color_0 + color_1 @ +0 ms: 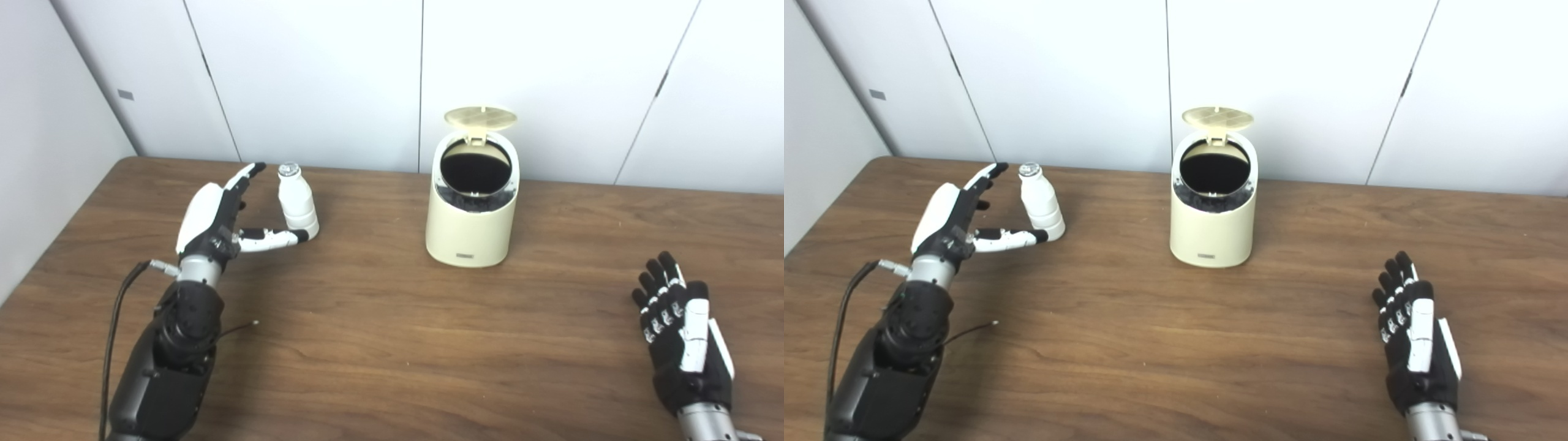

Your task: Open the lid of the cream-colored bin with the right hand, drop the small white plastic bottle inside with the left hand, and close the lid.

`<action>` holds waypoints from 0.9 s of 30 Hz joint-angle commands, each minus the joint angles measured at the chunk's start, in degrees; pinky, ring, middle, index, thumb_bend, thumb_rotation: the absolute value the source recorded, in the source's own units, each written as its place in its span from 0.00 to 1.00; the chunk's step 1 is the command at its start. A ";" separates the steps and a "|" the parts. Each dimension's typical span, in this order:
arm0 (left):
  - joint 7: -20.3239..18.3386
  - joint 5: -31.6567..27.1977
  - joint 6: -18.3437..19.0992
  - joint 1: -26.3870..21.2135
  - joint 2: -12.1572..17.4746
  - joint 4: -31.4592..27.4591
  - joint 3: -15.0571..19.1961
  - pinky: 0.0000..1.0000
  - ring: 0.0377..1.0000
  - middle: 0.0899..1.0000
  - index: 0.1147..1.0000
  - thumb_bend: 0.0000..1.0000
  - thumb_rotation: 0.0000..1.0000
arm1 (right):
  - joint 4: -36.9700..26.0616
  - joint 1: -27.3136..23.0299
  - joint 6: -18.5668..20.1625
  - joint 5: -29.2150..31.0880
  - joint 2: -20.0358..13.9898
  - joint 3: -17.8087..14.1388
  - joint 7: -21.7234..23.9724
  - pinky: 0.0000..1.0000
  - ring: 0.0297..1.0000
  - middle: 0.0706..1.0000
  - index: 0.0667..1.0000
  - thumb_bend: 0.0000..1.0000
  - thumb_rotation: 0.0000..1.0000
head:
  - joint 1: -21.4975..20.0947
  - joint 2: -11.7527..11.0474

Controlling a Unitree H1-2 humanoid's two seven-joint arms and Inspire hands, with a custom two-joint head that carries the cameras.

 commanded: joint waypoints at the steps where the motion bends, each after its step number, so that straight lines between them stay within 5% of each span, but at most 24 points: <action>1: -0.17 2.01 0.49 -3.89 2.21 0.04 -0.48 0.73 0.87 0.90 0.91 1.00 0.28 | -2.40 -0.71 -0.66 -0.40 -0.51 0.06 0.04 1.00 1.00 0.99 1.00 0.57 1.00 | 0.06 0.04; 27: -6.57 7.34 4.79 -11.44 5.88 7.28 -7.81 0.70 0.84 0.84 0.86 0.99 0.36 | -3.10 -0.40 -0.90 -0.22 -0.51 0.76 0.27 1.00 1.00 0.97 1.00 0.54 1.00 | -0.32 0.72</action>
